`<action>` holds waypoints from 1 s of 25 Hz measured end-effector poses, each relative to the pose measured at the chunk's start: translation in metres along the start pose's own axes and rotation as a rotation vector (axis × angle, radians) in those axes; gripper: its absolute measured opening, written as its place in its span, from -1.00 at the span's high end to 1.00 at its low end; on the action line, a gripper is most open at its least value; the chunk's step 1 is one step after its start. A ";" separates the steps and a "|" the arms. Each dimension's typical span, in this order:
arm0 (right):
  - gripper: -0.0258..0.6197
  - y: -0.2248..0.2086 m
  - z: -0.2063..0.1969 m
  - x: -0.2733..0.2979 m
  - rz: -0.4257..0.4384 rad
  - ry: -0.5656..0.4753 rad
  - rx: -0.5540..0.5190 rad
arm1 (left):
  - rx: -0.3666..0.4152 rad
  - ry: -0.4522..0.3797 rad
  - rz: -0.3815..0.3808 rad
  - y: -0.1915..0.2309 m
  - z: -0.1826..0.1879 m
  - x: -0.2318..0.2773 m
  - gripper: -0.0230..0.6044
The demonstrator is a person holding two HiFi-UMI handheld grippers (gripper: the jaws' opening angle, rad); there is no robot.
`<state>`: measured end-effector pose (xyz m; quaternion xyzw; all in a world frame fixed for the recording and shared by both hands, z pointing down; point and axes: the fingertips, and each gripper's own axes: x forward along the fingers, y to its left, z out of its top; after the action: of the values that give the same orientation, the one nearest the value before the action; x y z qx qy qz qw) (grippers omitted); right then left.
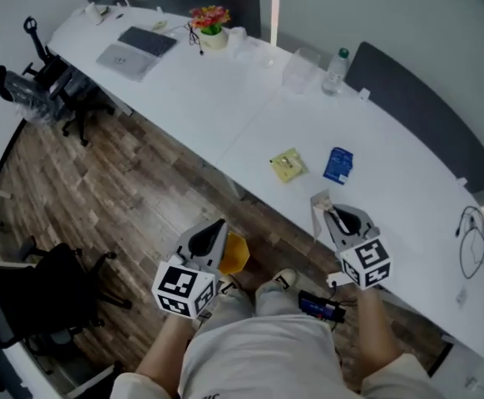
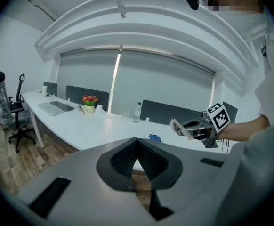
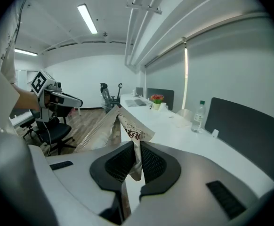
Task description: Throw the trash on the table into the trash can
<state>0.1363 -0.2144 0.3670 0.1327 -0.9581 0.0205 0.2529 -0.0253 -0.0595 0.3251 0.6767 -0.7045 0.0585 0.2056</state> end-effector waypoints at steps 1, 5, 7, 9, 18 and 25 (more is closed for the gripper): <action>0.76 0.013 0.006 0.009 0.021 -0.003 -0.011 | -0.006 -0.002 0.018 0.010 -0.003 -0.011 0.93; 0.76 0.066 0.028 0.041 0.108 -0.012 -0.047 | -0.029 -0.021 0.089 0.046 -0.011 -0.053 0.93; 0.76 0.088 0.035 0.052 0.139 -0.008 -0.066 | -0.043 -0.032 0.112 0.060 -0.014 -0.073 0.93; 0.76 0.109 0.043 0.065 0.166 -0.006 -0.084 | -0.060 -0.041 0.131 0.072 -0.019 -0.090 0.93; 0.76 0.199 0.062 0.104 0.349 0.017 -0.150 | -0.150 -0.092 0.236 0.109 -0.036 -0.140 0.93; 0.76 0.225 0.068 0.124 0.426 0.032 -0.207 | -0.189 -0.102 0.304 0.126 -0.046 -0.161 0.93</action>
<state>-0.0596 -0.0353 0.3743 -0.0994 -0.9574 -0.0228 0.2700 -0.1389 0.1163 0.3322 0.5420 -0.8107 -0.0121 0.2211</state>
